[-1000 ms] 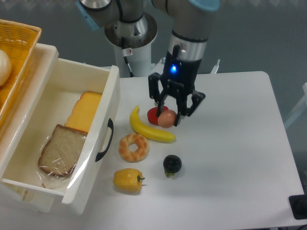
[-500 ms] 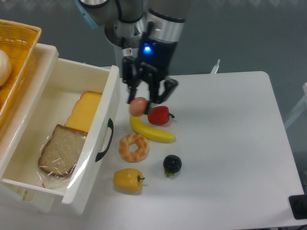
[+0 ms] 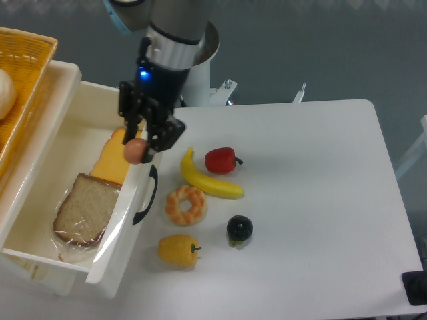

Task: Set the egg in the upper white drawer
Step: 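Carry the held egg over the white drawer and lower it inside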

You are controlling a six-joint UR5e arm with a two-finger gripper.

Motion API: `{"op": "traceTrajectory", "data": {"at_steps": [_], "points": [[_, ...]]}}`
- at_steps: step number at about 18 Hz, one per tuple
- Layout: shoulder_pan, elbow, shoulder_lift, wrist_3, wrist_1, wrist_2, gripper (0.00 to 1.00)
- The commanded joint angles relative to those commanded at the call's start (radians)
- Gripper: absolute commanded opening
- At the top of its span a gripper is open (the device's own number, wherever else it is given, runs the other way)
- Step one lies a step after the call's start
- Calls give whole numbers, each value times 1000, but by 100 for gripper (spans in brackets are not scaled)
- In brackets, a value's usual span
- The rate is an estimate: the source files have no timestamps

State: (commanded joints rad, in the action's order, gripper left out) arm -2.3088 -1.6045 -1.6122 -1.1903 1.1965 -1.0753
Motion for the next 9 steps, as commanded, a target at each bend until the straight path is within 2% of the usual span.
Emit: {"op": "traceTrajectory", "data": {"at_steps": [9], "points": [[78, -18, -51, -81, 0, -41, 24]]}}
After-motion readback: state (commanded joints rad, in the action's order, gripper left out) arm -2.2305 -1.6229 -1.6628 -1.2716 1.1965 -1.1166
